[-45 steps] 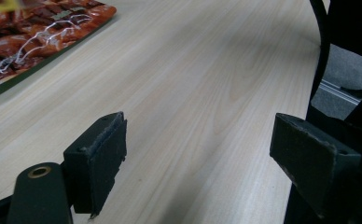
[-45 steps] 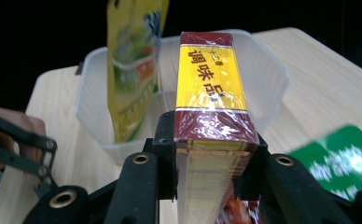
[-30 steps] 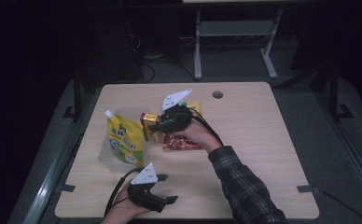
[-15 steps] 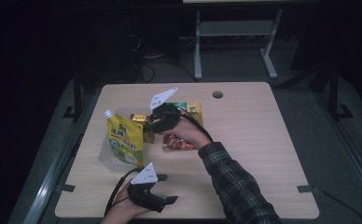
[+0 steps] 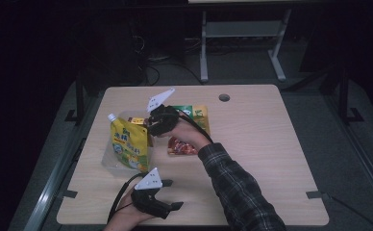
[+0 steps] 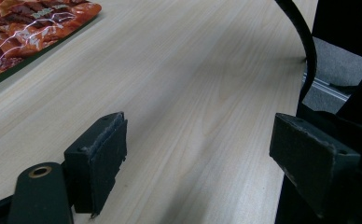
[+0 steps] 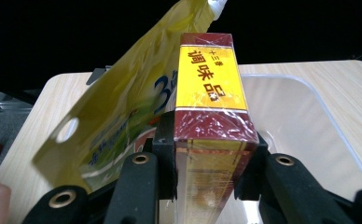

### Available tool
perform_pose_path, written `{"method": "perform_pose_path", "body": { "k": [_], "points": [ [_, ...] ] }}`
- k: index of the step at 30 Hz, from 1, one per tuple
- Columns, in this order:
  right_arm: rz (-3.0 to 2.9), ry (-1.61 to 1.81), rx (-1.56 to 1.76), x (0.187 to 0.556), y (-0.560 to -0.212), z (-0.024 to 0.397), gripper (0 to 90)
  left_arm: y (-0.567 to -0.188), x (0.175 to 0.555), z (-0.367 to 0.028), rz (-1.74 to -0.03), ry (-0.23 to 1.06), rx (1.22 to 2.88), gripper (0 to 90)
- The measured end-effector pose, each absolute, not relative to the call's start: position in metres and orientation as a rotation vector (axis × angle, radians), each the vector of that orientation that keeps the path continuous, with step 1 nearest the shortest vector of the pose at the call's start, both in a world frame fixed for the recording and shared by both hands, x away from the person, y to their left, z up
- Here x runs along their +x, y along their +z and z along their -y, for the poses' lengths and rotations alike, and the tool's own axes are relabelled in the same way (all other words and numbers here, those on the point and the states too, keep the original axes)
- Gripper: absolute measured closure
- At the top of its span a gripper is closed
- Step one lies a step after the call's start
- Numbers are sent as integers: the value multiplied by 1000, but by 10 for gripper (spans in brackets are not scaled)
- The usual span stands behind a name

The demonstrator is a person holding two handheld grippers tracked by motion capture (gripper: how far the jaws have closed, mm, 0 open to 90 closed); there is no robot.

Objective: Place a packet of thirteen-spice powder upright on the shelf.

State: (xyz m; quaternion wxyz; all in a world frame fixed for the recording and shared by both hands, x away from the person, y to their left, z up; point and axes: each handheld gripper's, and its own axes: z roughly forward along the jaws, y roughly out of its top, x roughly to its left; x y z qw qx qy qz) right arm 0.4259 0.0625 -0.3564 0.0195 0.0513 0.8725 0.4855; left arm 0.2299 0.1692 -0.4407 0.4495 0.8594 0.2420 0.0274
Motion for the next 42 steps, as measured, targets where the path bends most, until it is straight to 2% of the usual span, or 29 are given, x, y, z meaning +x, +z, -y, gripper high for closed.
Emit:
{"method": "perform_pose_path", "body": {
  "k": [20,42],
  "points": [
    [-2737,1496,147,426,-369,-80,674,-442,230,-167,-594,62,2129,188],
    [-2788,1409,120,429,-407,-98,669,-440,232,-170,-589,69,2128,189]
  ]
}}
